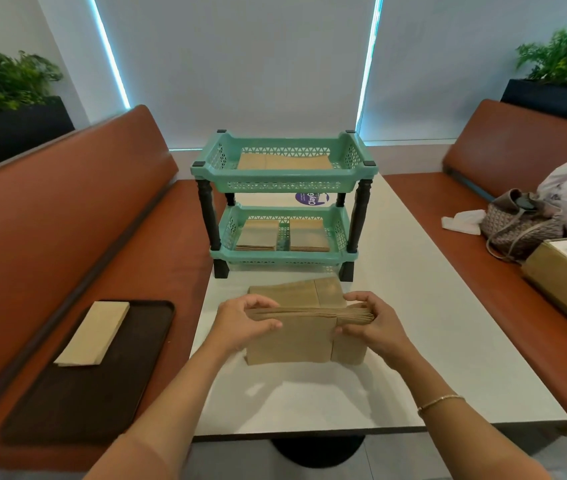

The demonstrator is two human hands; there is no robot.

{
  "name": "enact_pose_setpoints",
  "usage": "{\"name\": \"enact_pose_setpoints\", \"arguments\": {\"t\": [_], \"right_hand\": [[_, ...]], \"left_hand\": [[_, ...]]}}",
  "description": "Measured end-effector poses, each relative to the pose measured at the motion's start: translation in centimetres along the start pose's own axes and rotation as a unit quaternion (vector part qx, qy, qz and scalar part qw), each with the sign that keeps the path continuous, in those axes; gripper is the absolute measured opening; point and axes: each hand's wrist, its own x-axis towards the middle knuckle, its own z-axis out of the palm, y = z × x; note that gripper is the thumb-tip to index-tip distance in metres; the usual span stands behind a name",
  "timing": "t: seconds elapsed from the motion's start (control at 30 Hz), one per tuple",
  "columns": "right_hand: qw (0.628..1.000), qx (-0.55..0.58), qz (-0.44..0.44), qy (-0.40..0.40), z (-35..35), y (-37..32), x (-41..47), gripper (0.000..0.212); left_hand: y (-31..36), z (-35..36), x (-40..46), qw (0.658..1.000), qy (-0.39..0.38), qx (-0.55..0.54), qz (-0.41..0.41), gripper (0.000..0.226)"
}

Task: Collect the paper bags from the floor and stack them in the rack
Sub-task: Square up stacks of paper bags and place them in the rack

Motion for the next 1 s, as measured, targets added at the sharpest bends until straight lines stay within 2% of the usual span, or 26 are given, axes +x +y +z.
{"name": "enact_pose_setpoints", "arguments": {"t": [0.07, 0.13, 0.17, 0.23, 0.3, 0.4, 0.47, 0.53, 0.6, 0.67, 0.73, 0.77, 0.8, 0.83, 0.87, 0.9, 0.97, 1.0], "right_hand": [[0.989, -0.144, -0.030, -0.030, -0.6, -1.2, 0.5, 0.039], [0.933, -0.342, -0.071, -0.087, -0.3, -2.8, 1.0, 0.033], [0.890, -0.433, -0.090, -0.112, 0.3, -3.7, 1.2, 0.031], [0.814, -0.551, -0.114, -0.140, 1.9, -5.1, 1.5, 0.028], [0.781, -0.596, -0.098, -0.159, 3.2, -5.5, 1.8, 0.024], [0.768, -0.612, -0.050, -0.181, 3.0, -5.0, 2.3, 0.018], [0.769, -0.611, -0.041, -0.183, 1.8, -4.5, 2.5, 0.018], [0.770, -0.612, -0.045, -0.175, 1.1, -4.2, 2.7, 0.018], [0.772, -0.611, -0.052, -0.168, 1.1, -3.9, 2.7, 0.017], [0.785, -0.596, -0.050, -0.160, 1.2, -3.4, 2.8, 0.017], [0.823, -0.550, -0.027, -0.140, 0.6, -3.2, 3.0, 0.020], [0.859, -0.496, -0.005, -0.126, 0.2, -3.1, 3.1, 0.023], [0.906, -0.407, 0.026, -0.112, -0.2, -3.0, 3.0, 0.024], [0.951, -0.287, 0.061, -0.098, -0.4, -2.6, 2.7, 0.025], [0.980, -0.157, 0.088, -0.084, -0.3, -2.3, 2.2, 0.028], [0.991, -0.046, 0.105, -0.068, 0.0, -1.8, 1.7, 0.032], [0.988, 0.098, 0.118, -0.033, 1.1, -0.3, 1.1, 0.042], [0.984, 0.132, 0.119, -0.024, 1.7, 0.3, 0.7, 0.046]], "left_hand": [[1.5, -0.5, 0.7, 0.980, -0.052, 0.185, 0.057, 0.029], [3.3, 0.3, 1.2, 0.922, -0.108, 0.356, 0.108, 0.034], [4.1, 1.2, 1.4, 0.895, -0.127, 0.408, 0.124, 0.033], [5.2, 3.1, 1.6, 0.866, -0.154, 0.457, 0.131, 0.025], [5.7, 4.4, 1.3, 0.849, -0.168, 0.486, 0.120, 0.021], [5.0, 4.0, 1.5, 0.830, -0.175, 0.520, 0.098, 0.015], [3.8, 2.5, 1.6, 0.827, -0.178, 0.529, 0.068, 0.022], [2.4, 0.7, 1.8, 0.838, -0.190, 0.511, 0.036, 0.031], [0.7, -0.5, 2.1, 0.868, -0.193, 0.456, 0.011, 0.033], [-0.3, -1.2, 2.0, 0.921, -0.157, 0.356, -0.008, 0.026], [-0.3, -1.6, 1.6, 0.986, -0.077, 0.143, -0.034, 0.018], [-0.1, -1.8, 1.3, 0.998, -0.037, 0.002, -0.042, 0.017], [0.2, -1.9, 1.1, 0.991, -0.006, -0.125, -0.042, 0.019], [0.5, -1.8, 0.9, 0.977, 0.008, -0.209, -0.037, 0.024], [0.6, -1.6, 0.7, 0.967, 0.003, -0.252, -0.030, 0.032], [0.7, -1.0, 0.6, 0.963, -0.021, -0.267, -0.029, 0.045], [0.0, 0.8, 0.5, 0.969, -0.082, -0.226, -0.050, 0.076], [-0.3, 2.1, 0.3, 0.974, -0.109, -0.187, -0.066, 0.086]]}}
